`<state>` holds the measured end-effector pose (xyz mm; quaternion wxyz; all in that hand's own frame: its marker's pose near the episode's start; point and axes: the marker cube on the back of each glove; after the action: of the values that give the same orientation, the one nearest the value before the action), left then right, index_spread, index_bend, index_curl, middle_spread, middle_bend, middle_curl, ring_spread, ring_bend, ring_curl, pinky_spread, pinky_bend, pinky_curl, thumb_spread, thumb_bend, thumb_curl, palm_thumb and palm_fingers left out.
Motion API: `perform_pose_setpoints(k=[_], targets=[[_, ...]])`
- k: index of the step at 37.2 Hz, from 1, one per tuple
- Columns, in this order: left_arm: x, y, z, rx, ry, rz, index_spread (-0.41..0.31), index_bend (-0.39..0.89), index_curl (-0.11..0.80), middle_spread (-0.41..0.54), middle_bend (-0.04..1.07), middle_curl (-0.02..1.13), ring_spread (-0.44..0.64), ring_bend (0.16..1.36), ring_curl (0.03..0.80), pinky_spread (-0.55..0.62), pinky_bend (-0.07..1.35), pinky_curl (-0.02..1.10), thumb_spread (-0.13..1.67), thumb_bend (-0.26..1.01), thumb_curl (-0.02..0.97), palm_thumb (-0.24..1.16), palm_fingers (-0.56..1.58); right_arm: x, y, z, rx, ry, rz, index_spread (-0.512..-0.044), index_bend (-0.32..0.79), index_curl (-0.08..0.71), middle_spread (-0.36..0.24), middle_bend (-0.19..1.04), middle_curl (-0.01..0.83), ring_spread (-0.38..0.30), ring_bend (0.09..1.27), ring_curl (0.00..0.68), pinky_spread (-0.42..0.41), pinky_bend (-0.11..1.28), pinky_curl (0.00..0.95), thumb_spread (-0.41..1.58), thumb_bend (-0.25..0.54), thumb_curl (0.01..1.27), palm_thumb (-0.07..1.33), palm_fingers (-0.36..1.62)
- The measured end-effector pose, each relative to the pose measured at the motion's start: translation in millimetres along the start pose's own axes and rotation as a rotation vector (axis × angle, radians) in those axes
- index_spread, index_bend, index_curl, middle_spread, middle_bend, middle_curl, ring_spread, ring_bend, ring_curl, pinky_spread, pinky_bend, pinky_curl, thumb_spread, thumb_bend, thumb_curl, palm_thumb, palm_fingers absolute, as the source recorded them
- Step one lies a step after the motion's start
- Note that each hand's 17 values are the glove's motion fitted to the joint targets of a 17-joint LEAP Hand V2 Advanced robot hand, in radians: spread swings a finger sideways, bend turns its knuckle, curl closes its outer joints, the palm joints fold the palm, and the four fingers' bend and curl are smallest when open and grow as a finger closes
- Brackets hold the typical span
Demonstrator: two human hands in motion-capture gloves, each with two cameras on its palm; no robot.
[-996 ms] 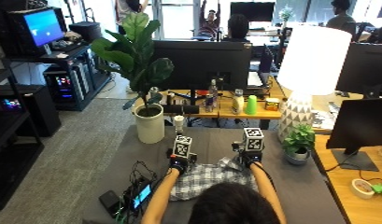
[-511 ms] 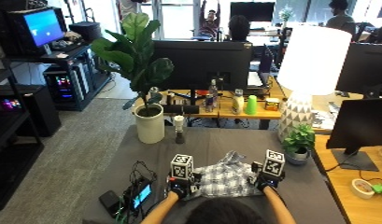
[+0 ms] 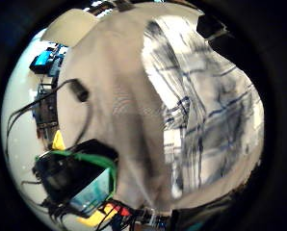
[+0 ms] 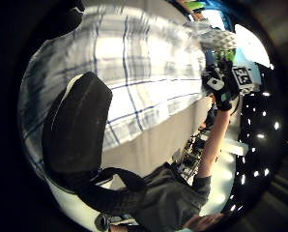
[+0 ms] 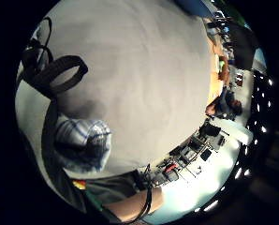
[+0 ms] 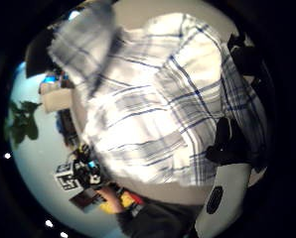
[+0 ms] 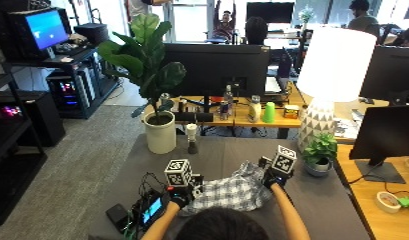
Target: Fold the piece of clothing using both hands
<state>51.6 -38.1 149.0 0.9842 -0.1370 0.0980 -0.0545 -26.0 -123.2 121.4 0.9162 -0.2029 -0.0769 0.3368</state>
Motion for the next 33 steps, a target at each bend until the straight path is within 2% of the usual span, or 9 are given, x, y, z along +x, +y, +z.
perform_pose_setpoints(k=[6, 10, 15, 19, 22, 24, 26, 29, 33], targets=[[-40.3, -18.4, -34.0, 0.091, 0.100, -0.046, -0.121, 0.19, 0.408, 0.002, 0.15, 0.29, 0.07, 0.49, 0.355, 0.18, 0.31, 0.36, 1.30, -0.01, 0.170, 0.13, 0.41, -66.1, -52.6, -51.9, 0.210, -0.108, -0.172, -0.221, 0.05, 0.125, -0.122, 0.51, 0.511, -0.200, 0.78, 0.486, -0.190, 0.84, 0.496, 0.80, 0.056, 0.55, 1.05, 1.13], [-53.6, -5.3, -69.3, 0.168, 0.167, -0.054, -0.121, 0.18, 0.408, -0.005, 0.15, 0.29, 0.06, 0.50, 0.356, 0.17, 0.30, 0.36, 1.31, -0.01, 0.172, 0.13, 0.43, -140.1, -20.6, -66.1, 0.255, -0.077, -0.325, -0.223, 0.06, 0.131, -0.133, 0.52, 0.520, -0.215, 0.78, 0.493, -0.200, 0.86, 0.513, 0.66, 0.030, 0.59, 1.07, 1.13], [-69.5, 14.3, -101.9, 0.324, 0.205, -0.084, -0.128, 0.18, 0.407, -0.016, 0.16, 0.29, 0.05, 0.50, 0.355, 0.15, 0.29, 0.35, 1.32, -0.01, 0.174, 0.14, 0.46, -230.4, 21.2, -41.9, 0.243, -0.021, -0.490, -0.224, 0.07, 0.138, -0.139, 0.53, 0.528, -0.225, 0.78, 0.496, -0.208, 0.86, 0.523, 0.54, 0.005, 0.62, 1.11, 1.13], [-86.8, 37.2, -125.1, 0.437, 0.207, -0.149, -0.147, 0.16, 0.401, -0.056, 0.15, 0.29, 0.00, 0.51, 0.353, 0.09, 0.33, 0.36, 1.33, -0.02, 0.169, 0.11, 0.54, -301.3, 54.7, 10.6, 0.158, 0.057, -0.609, -0.224, 0.08, 0.150, -0.145, 0.53, 0.529, -0.231, 0.77, 0.494, -0.218, 0.85, 0.524, 0.45, -0.015, 0.65, 1.12, 1.14], [-99.9, 51.9, -135.7, 0.455, 0.195, -0.192, -0.171, 0.17, 0.401, -0.105, 0.14, 0.29, -0.04, 0.50, 0.344, 0.02, 0.36, 0.36, 1.34, -0.02, 0.163, 0.08, 0.62, -335.6, 79.3, 54.5, 0.065, 0.110, -0.638, -0.232, 0.09, 0.159, -0.154, 0.53, 0.530, -0.232, 0.77, 0.494, -0.225, 0.84, 0.524, 0.40, -0.029, 0.66, 1.11, 1.15], [-107.2, 59.9, -139.1, 0.443, 0.185, -0.216, -0.188, 0.19, 0.407, -0.135, 0.17, 0.30, -0.08, 0.49, 0.346, -0.02, 0.35, 0.36, 1.35, 0.00, 0.170, 0.11, 0.69, -345.3, 100.0, 75.0, 0.012, 0.136, -0.642, -0.250, 0.07, 0.156, -0.162, 0.53, 0.528, -0.237, 0.77, 0.494, -0.233, 0.85, 0.526, 0.39, -0.044, 0.66, 1.08, 1.16], [-113.6, 66.3, -140.6, 0.429, 0.181, -0.238, -0.209, 0.27, 0.435, -0.155, 0.15, 0.30, -0.11, 0.46, 0.337, -0.05, 0.32, 0.36, 1.37, 0.02, 0.185, 0.16, 0.75, -349.4, 118.2, 89.4, -0.034, 0.142, -0.653, -0.256, 0.04, 0.148, -0.169, 0.53, 0.527, -0.244, 0.79, 0.495, -0.241, 0.86, 0.527, 0.40, -0.047, 0.66, 1.06, 1.15], [-120.7, 72.0, -140.5, 0.419, 0.190, -0.263, -0.218, 0.29, 0.447, -0.172, 0.14, 0.30, -0.13, 0.44, 0.341, -0.07, 0.31, 0.36, 1.37, 0.05, 0.203, 0.23, 0.77, -350.0, 127.4, 101.6, -0.099, 0.114, -0.674, -0.264, 0.02, 0.133, -0.171, 0.49, 0.518, -0.246, 0.81, 0.497, -0.252, 0.89, 0.530, 0.44, -0.036, 0.66, 1.05, 1.13], [-126.0, 74.9, -139.0, 0.415, 0.201, -0.274, -0.209, 0.24, 0.448, -0.176, 0.13, 0.31, -0.15, 0.44, 0.352, -0.09, 0.32, 0.37, 1.38, 0.06, 0.214, 0.27, 0.75, -344.7, 127.1, 93.2, -0.179, -0.061, -0.687, -0.271, 0.01, 0.115, -0.165, 0.45, 0.506, -0.252, 0.80, 0.488, -0.273, 0.91, 0.528, 0.50, -0.041, 0.66, 1.02, 1.09]])
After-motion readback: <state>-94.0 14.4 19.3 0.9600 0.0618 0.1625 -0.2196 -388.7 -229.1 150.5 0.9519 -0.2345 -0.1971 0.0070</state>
